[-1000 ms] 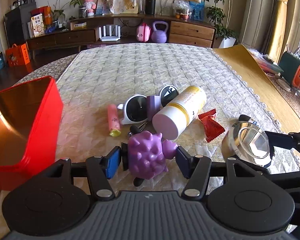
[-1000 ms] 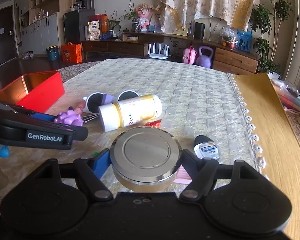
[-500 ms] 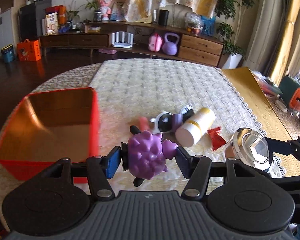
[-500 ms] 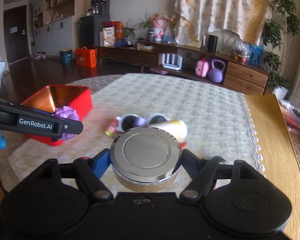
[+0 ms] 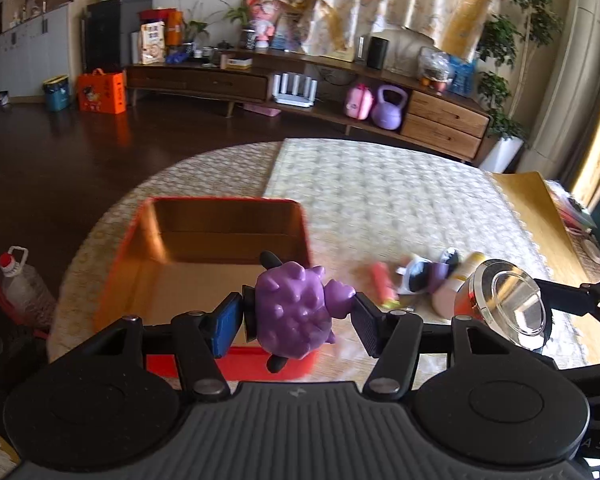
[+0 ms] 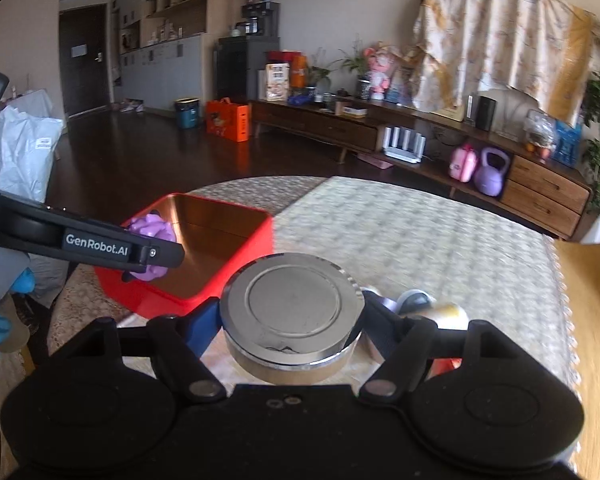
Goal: Organize rigid objects
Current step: 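Carry the purple toy with the left tool while the right tool carries the tin to the red box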
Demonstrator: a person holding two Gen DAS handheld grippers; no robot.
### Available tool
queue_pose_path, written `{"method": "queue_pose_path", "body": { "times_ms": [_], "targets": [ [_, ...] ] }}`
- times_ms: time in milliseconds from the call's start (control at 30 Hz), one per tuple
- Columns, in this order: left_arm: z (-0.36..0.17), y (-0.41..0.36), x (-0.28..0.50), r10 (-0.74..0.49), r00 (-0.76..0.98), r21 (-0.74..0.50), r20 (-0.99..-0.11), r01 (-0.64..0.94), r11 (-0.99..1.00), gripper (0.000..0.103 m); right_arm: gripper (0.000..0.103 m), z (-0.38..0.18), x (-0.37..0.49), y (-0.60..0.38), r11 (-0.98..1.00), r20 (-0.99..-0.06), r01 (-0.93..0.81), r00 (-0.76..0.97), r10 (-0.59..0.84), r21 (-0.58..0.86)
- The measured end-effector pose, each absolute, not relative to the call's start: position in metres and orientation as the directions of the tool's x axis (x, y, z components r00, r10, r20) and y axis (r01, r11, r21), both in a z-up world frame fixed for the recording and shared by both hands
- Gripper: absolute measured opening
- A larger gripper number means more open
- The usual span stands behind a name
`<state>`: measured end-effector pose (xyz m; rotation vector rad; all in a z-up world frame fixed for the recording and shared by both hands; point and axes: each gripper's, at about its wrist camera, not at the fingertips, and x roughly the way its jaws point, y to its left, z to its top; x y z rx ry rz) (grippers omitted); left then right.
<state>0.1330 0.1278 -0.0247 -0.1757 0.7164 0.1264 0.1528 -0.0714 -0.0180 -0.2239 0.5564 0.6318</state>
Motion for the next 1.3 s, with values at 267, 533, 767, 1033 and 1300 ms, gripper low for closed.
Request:
{"method": "queue_pose_path", "body": {
  "times_ms": [267,533,767,1033,1300],
  "targets": [
    [-0.029,0.173,0.154,0.108,0.727,-0.098,-0.678,-0.235,0.967,0.059,0.076,-0.021,0.170,-0.022,0.738,-0.580,-0.673,0.622,0.526,-0.053],
    [-0.040,0.209,0.196,0.138,0.706,-0.061,-0.694,-0.249,0.967,0.059,0.076,-0.027,0.189,0.032,0.686,-0.600,-0.722,0.590,0.540,-0.093],
    [-0.055,0.227,0.234,0.138,0.668,-0.041,-0.731,-0.246,0.968,0.059,0.076,-0.042,0.207,0.071,0.644,-0.645,-0.757,0.548,0.533,-0.111],
    [-0.076,0.235,0.263,0.132,0.620,-0.023,-0.773,-0.235,0.972,0.059,0.076,-0.059,0.221,0.098,0.614,-0.700,-0.783,0.494,0.515,-0.101],
    [-0.087,0.234,0.279,0.145,0.605,0.020,-0.783,-0.208,0.978,0.057,0.075,-0.078,0.237,0.118,0.613,-0.760,-0.786,0.446,0.473,-0.080]
  ]
}}
